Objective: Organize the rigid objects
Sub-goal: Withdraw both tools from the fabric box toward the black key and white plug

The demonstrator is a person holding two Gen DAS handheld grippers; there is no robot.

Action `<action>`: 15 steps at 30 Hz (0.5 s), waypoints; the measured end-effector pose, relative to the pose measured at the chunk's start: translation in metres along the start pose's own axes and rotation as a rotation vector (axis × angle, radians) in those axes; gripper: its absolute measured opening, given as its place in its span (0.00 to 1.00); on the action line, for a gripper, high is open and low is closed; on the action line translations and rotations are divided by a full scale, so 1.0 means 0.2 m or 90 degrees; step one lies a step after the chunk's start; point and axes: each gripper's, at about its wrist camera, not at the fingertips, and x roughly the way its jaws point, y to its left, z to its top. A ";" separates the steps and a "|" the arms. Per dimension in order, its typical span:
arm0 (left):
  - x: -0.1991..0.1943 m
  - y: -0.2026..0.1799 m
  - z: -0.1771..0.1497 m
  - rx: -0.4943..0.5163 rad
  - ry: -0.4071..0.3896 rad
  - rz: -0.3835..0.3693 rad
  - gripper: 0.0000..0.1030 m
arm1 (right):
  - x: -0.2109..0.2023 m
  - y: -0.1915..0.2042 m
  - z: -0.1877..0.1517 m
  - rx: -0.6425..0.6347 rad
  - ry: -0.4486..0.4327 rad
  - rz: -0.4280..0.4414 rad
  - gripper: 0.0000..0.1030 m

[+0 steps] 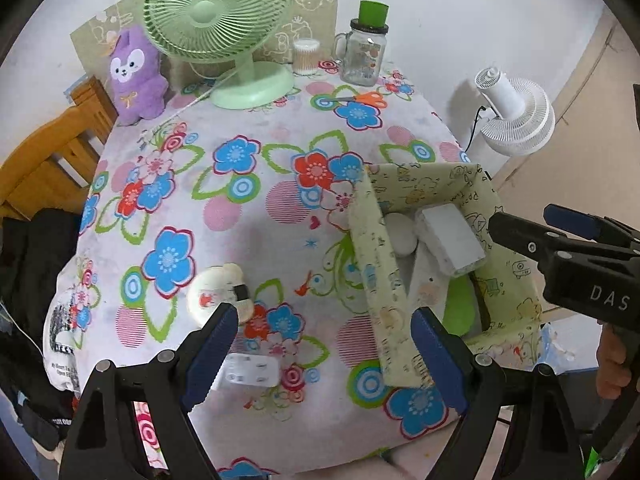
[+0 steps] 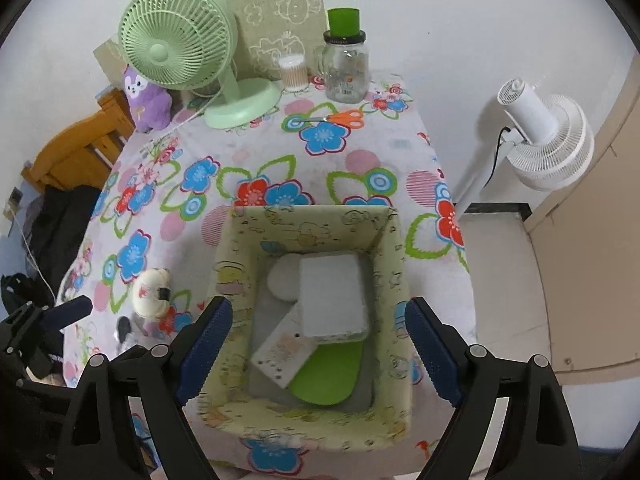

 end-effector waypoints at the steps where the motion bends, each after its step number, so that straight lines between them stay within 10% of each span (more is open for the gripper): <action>1: -0.01 0.02 -0.01 0.000 -0.002 0.003 0.87 | -0.01 0.02 0.00 -0.002 -0.004 -0.002 0.87; 15: -0.11 0.26 -0.09 0.018 -0.013 -0.008 0.87 | -0.11 0.37 -0.07 -0.037 -0.030 -0.030 0.87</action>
